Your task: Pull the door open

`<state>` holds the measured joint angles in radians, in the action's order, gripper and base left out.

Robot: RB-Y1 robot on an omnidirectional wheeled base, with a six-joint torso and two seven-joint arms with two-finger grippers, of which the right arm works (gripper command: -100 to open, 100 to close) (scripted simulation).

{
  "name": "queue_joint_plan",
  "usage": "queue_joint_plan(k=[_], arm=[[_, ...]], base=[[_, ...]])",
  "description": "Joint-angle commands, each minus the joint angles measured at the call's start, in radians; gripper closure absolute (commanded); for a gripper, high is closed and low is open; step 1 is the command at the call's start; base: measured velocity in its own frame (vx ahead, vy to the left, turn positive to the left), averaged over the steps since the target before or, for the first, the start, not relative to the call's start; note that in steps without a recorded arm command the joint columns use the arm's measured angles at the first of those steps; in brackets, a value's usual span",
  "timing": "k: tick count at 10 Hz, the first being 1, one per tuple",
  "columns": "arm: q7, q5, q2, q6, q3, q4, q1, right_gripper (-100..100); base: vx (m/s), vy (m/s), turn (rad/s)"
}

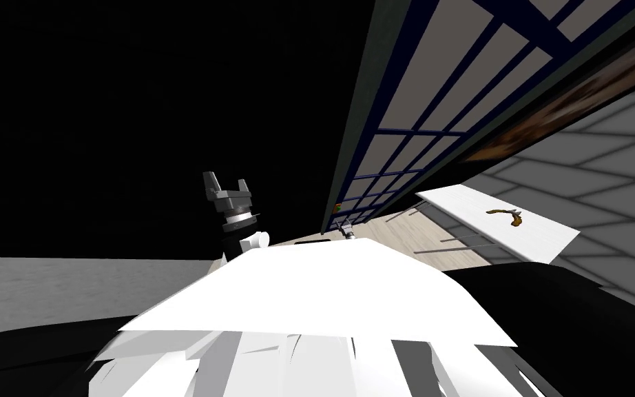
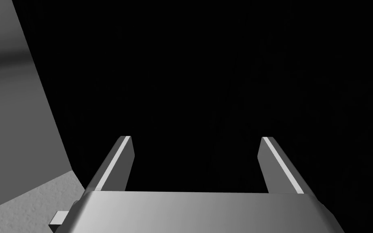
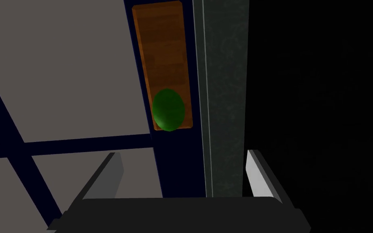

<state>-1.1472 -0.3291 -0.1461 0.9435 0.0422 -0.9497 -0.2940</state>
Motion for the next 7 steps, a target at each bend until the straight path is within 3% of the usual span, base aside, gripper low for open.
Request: queue_joint_plan(k=[1,2,3,7], arm=[[0.005,0.013,-0.015,-0.006,0.015,0.05,0.05,-100],[0.008,0.022,-0.024,-0.009,0.026,0.086,0.084,-100],[0.008,0.022,-0.024,-0.009,0.026,0.086,0.095,-100],[0.016,0.053,-0.053,-0.01,0.063,0.211,0.225,-100]], base=[[-0.001,0.053,0.103],[0.021,0.053,0.092],[0.016,0.036,0.022],[0.045,0.033,0.084]])
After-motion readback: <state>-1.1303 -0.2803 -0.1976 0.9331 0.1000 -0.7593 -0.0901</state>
